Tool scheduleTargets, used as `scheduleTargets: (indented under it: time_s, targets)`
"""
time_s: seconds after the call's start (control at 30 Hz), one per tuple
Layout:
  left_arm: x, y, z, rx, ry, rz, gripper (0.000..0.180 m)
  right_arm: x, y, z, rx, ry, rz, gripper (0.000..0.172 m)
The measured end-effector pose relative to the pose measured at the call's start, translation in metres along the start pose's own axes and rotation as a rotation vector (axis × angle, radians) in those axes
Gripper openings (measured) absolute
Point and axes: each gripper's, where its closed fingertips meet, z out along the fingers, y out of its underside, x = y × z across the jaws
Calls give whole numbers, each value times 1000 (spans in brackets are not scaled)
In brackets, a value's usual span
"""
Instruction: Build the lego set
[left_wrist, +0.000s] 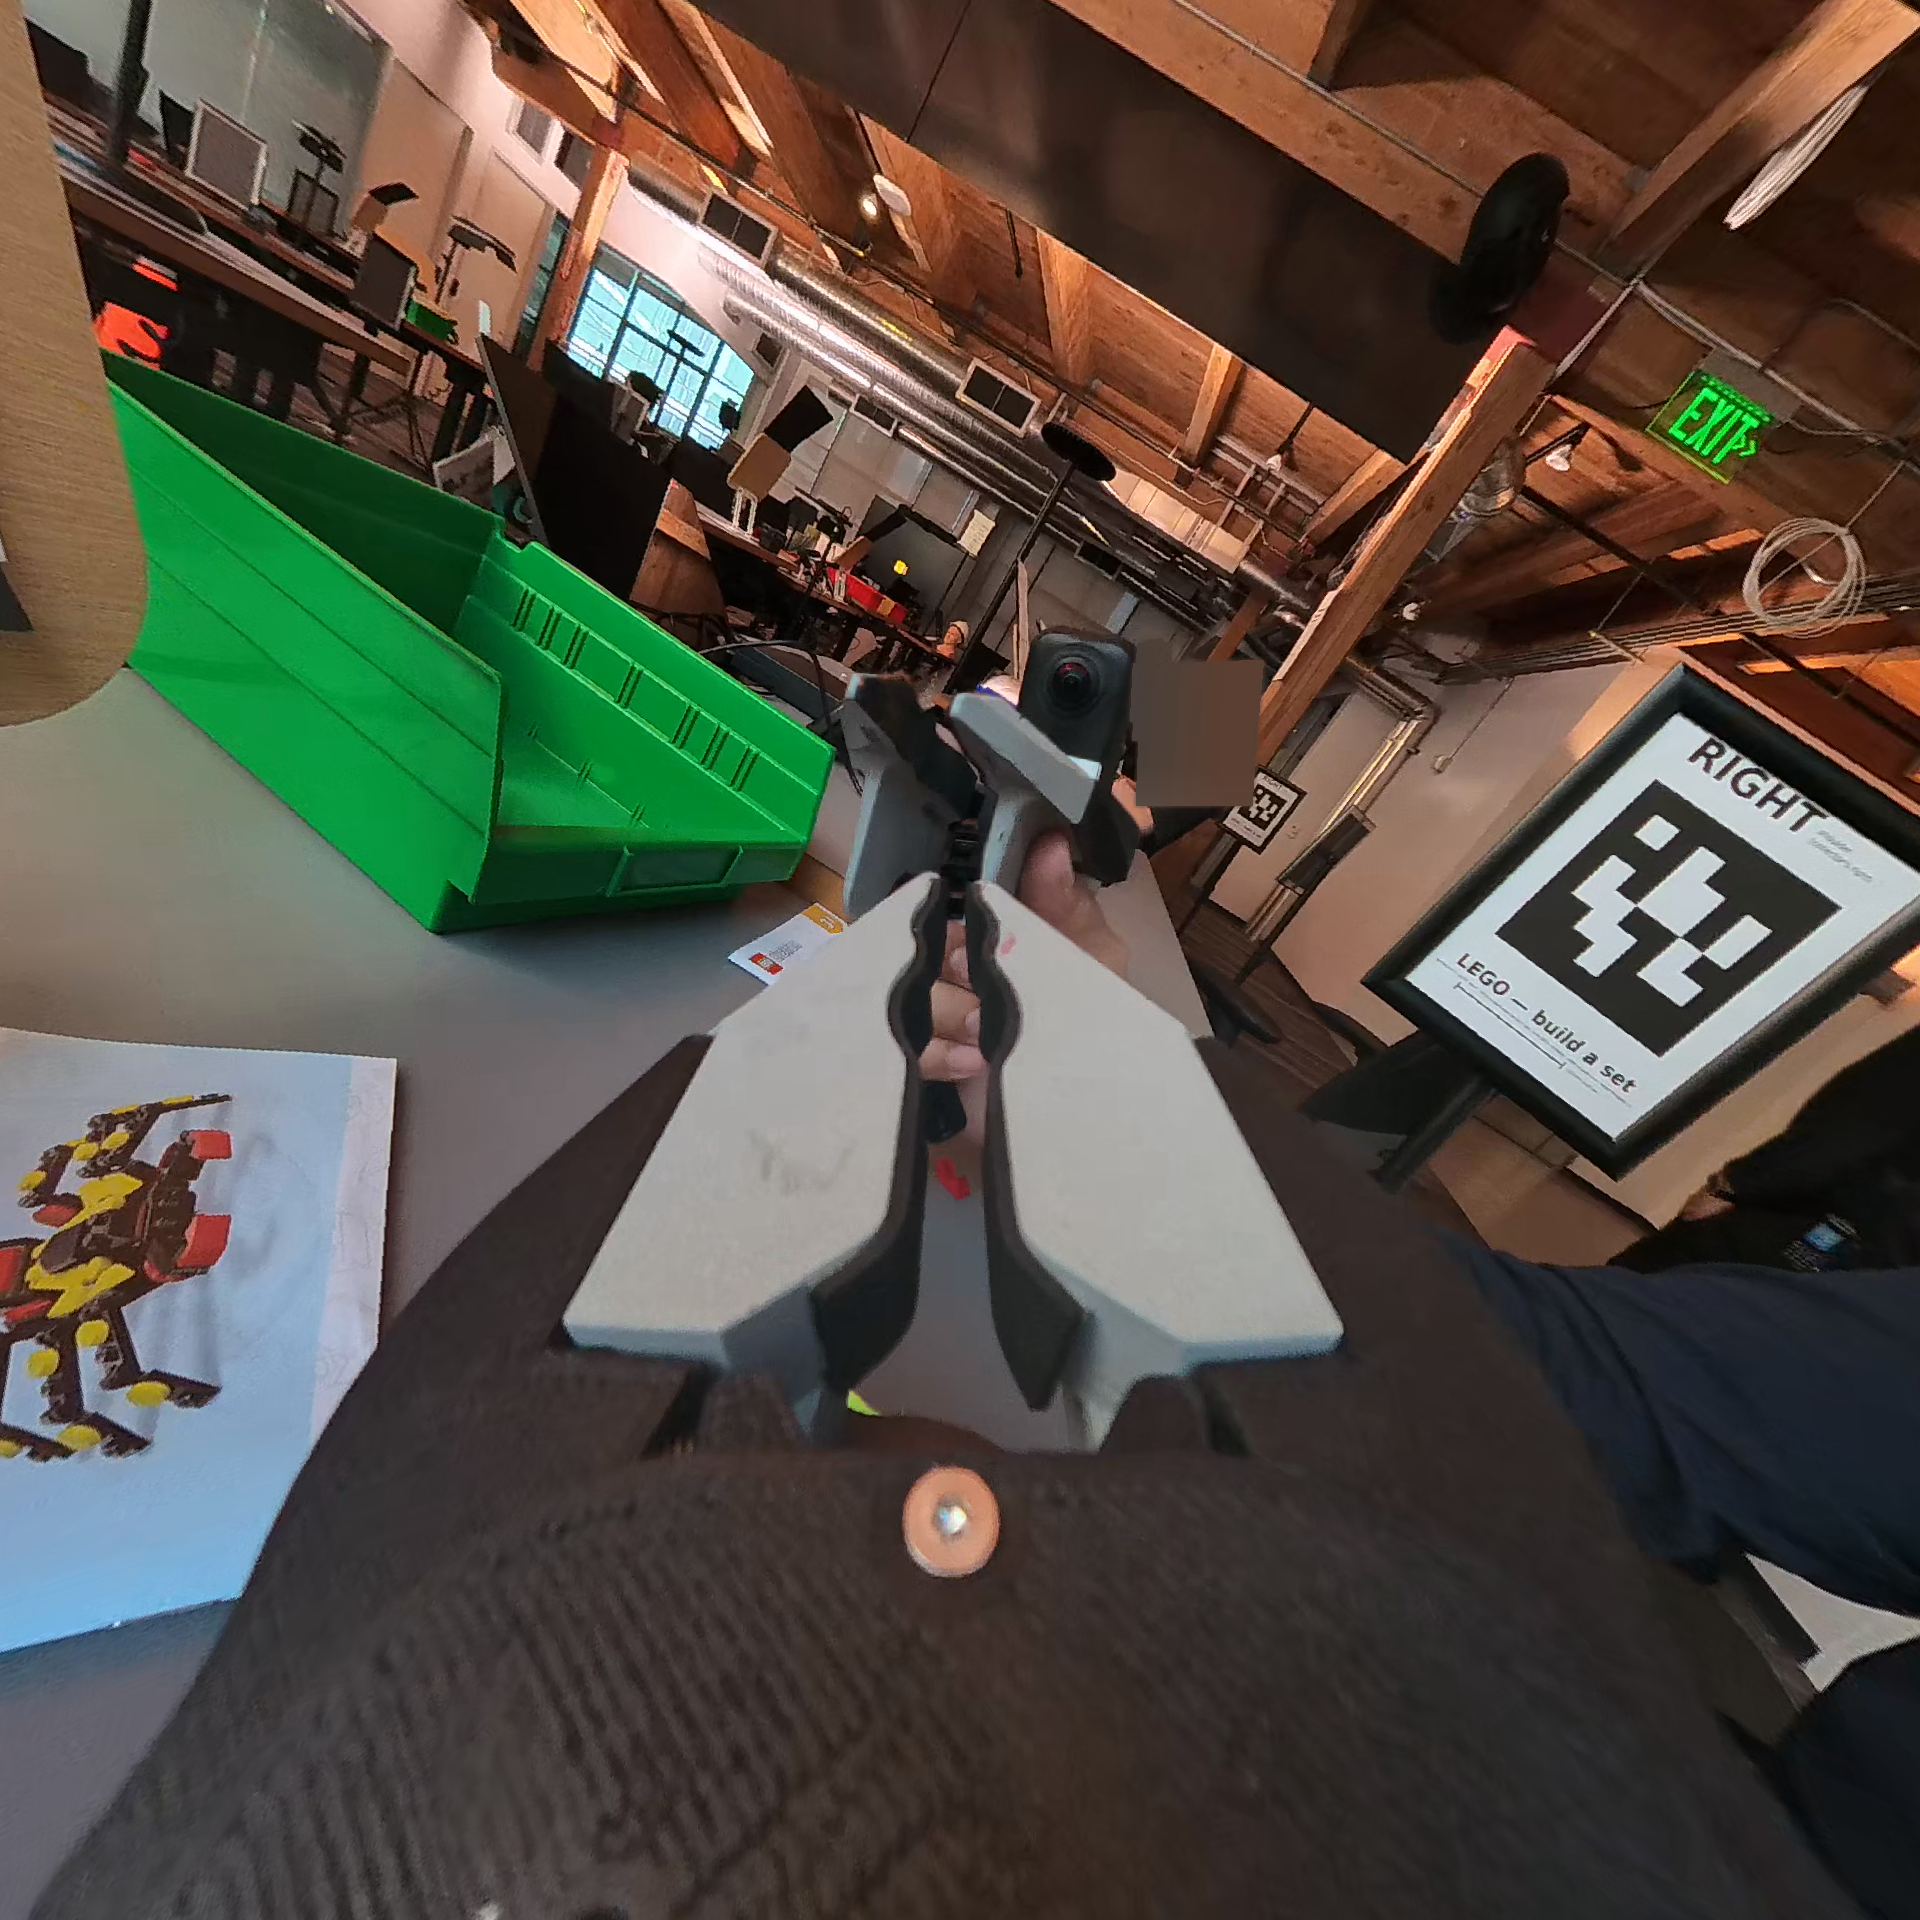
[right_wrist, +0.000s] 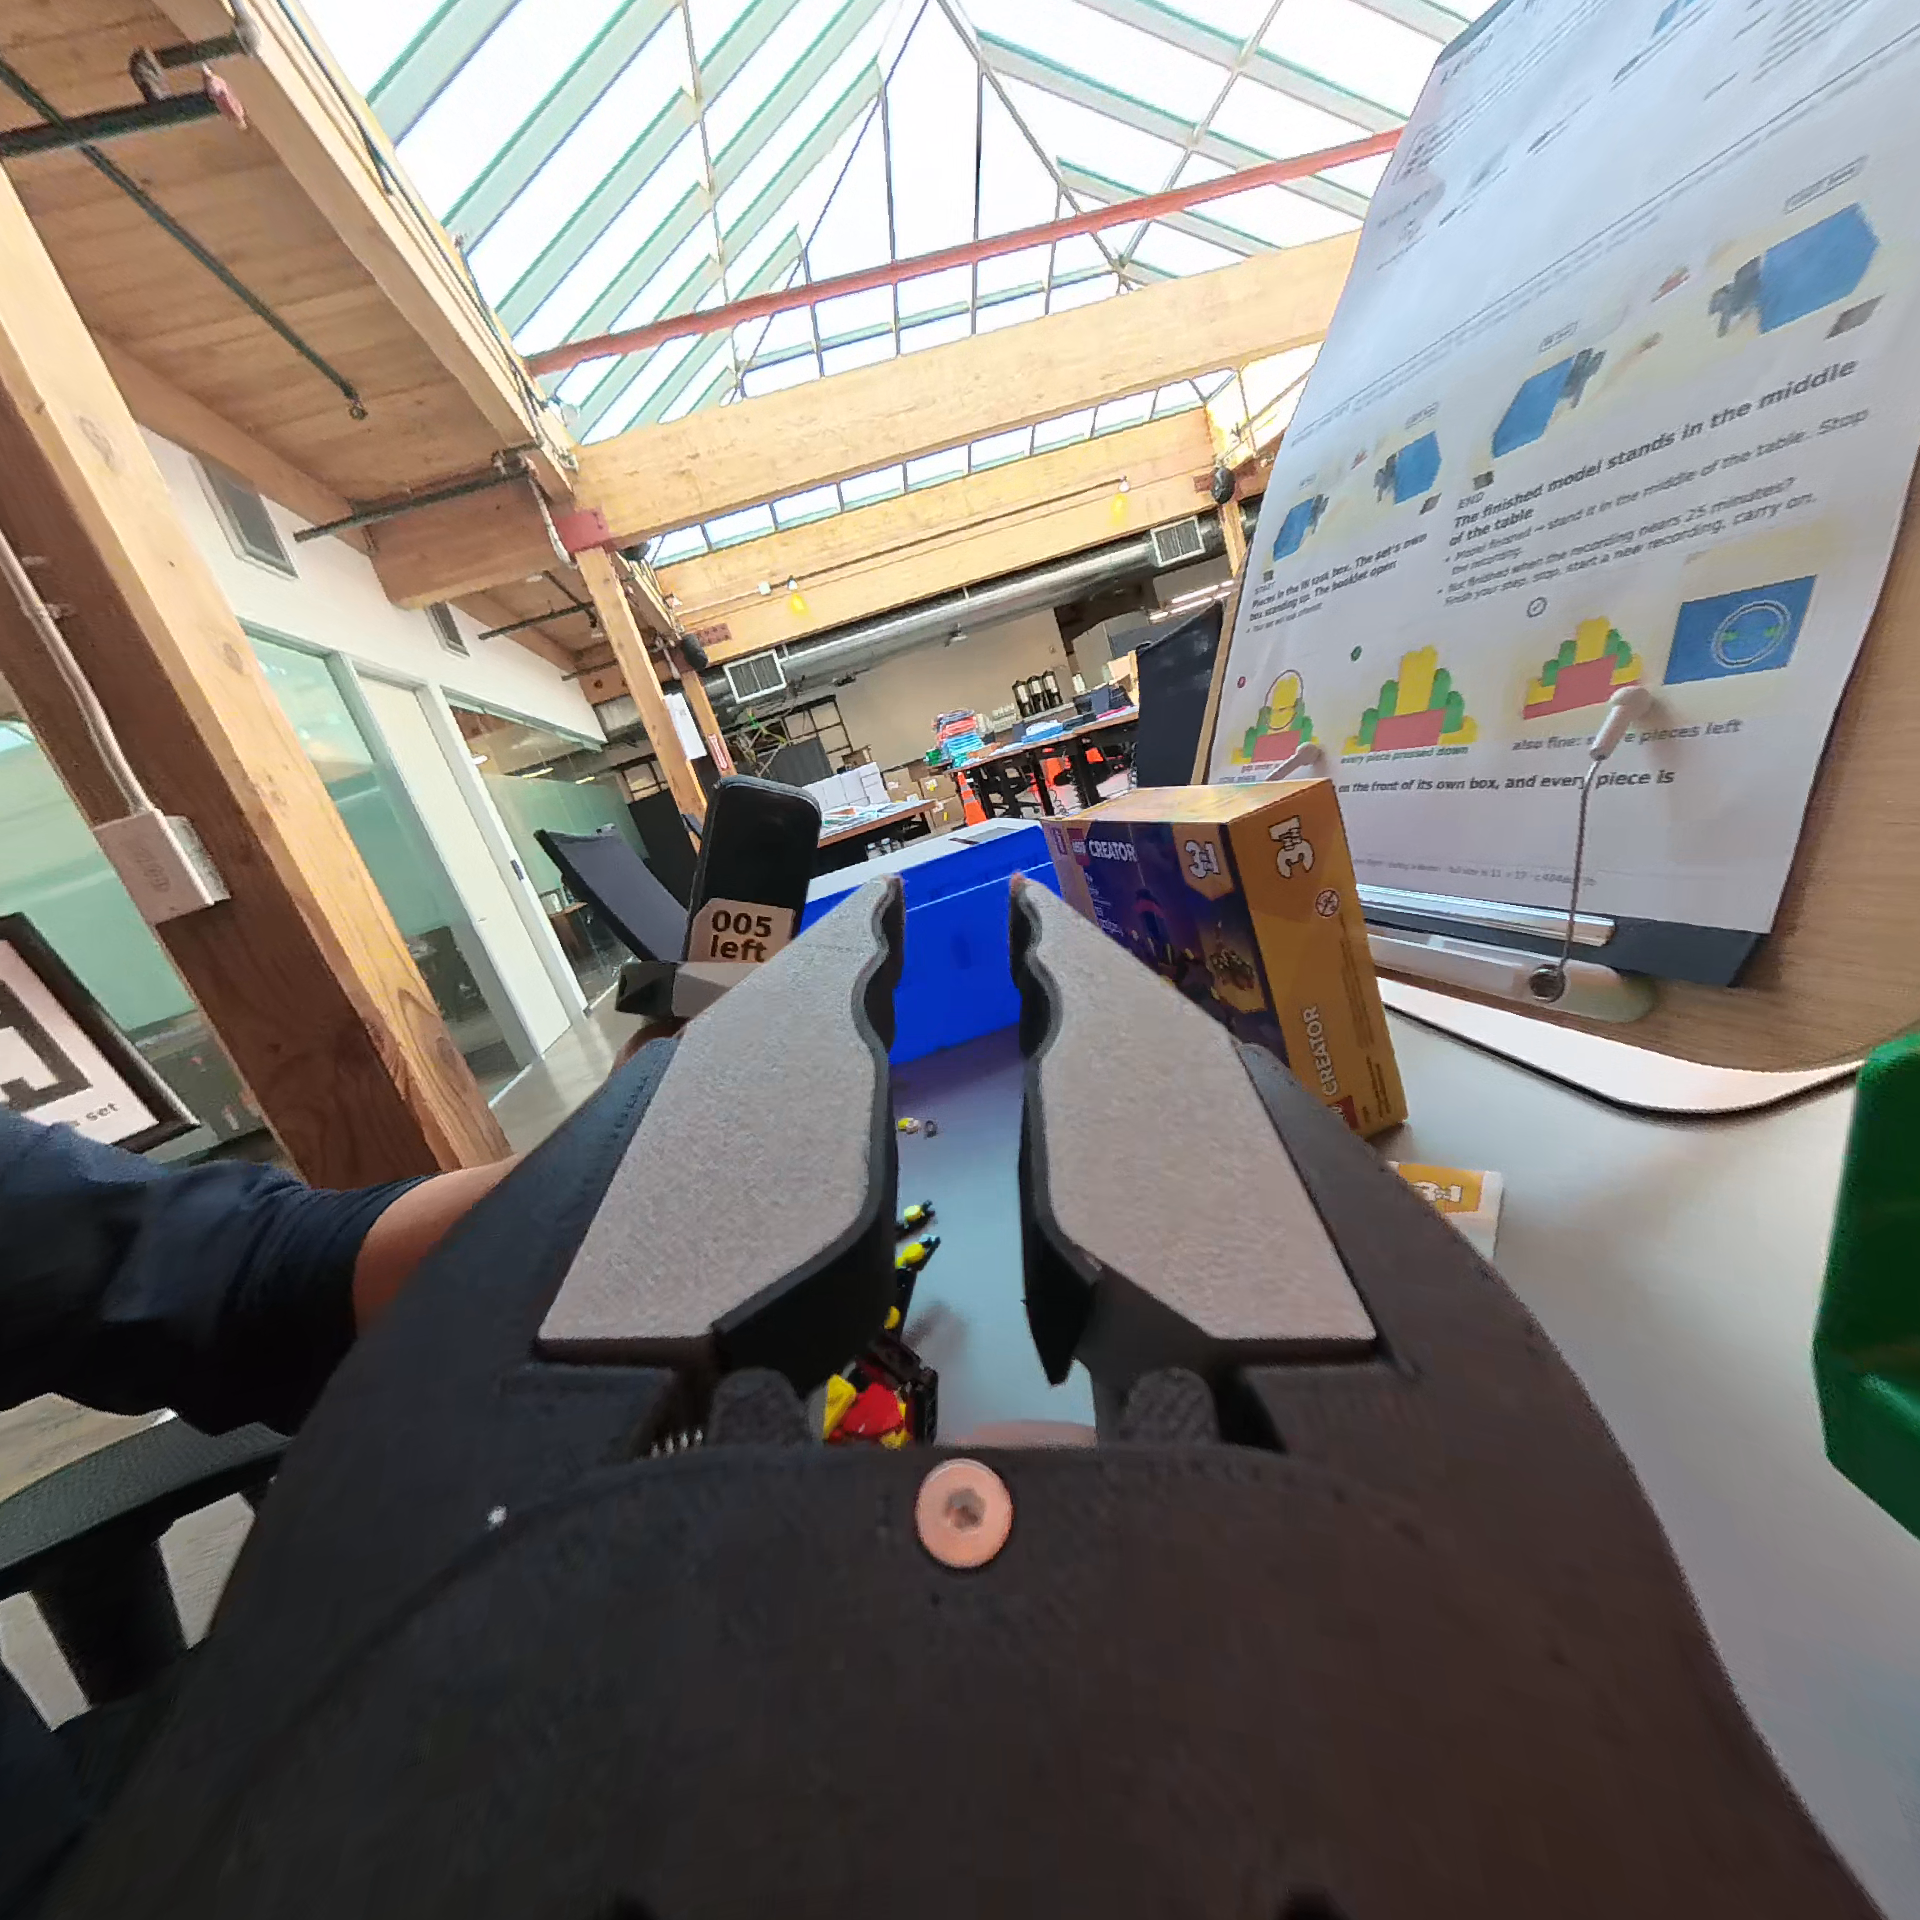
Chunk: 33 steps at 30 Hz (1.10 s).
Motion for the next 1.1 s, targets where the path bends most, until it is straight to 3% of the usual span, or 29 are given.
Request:
scheduleTargets:
  time_s: [0.4,1.1]
  targets:
    - [-3,-11,-5,36,-18,-18,0,-4,19,18,-57,-7,-46,16]
    - [2,-11,-2,60,-42,8,0,-3,9,12,-3,73,-113,25]
